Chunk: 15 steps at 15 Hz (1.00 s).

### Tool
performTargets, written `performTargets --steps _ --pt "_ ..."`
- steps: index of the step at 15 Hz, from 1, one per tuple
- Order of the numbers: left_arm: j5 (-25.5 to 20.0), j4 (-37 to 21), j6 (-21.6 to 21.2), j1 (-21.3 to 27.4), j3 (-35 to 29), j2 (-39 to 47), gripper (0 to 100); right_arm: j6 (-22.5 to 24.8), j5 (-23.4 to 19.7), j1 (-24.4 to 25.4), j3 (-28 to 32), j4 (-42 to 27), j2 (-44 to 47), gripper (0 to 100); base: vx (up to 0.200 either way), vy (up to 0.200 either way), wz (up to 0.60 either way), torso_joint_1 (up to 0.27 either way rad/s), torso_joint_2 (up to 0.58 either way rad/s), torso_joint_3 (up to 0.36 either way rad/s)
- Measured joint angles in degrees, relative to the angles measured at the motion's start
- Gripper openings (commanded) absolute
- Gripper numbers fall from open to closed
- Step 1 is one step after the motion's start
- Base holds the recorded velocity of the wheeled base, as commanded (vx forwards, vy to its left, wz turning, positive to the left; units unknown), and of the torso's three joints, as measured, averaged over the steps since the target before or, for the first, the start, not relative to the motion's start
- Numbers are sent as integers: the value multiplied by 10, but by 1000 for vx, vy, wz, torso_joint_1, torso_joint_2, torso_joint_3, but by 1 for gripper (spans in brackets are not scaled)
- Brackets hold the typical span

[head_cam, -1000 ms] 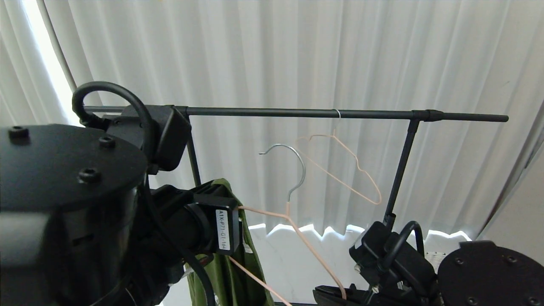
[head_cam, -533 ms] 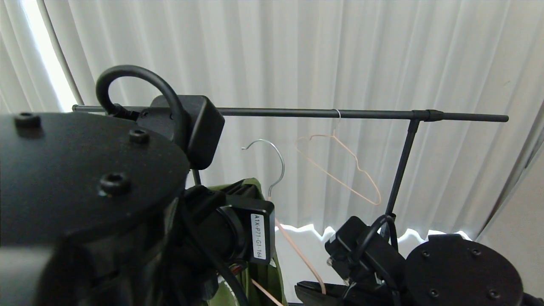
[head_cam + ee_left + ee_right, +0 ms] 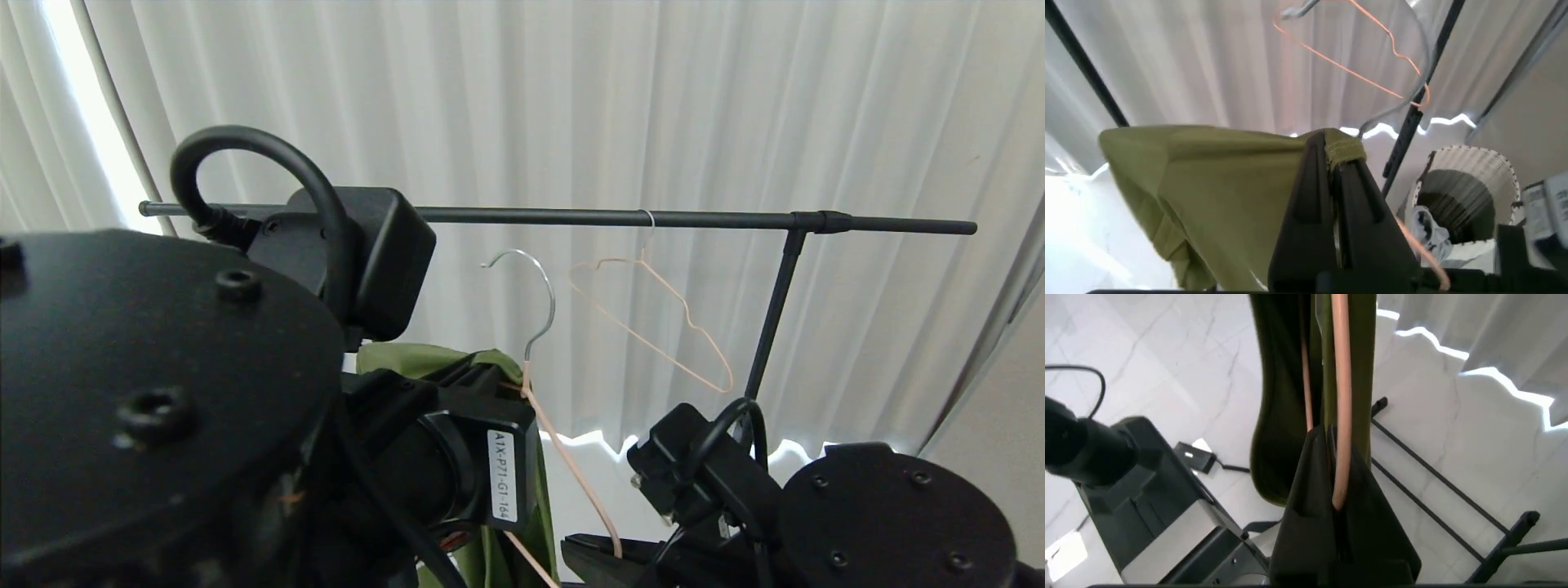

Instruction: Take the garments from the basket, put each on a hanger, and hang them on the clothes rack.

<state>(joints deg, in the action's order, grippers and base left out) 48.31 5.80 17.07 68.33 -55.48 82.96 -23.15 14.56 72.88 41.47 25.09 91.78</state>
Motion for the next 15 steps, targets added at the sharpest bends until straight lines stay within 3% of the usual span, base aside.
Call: performTargets --steps 3,11,12,15 --pt "32 0 -1 -9 10 -3 0 -11 9 -1 -1 0 -19 0 0 0 0 0 0 0" --pt "34 0 -1 -13 17 -14 0 -11 48 13 -9 2 -60 0 0 0 0 0 0 0" --pt "34 0 0 -12 17 -15 100 -11 50 16 -9 5 -64 0 0 0 0 0 0 0" --pt "34 0 0 -2 17 -17 100 -4 51 21 -10 45 -69 0 0 0 0 0 0 0"
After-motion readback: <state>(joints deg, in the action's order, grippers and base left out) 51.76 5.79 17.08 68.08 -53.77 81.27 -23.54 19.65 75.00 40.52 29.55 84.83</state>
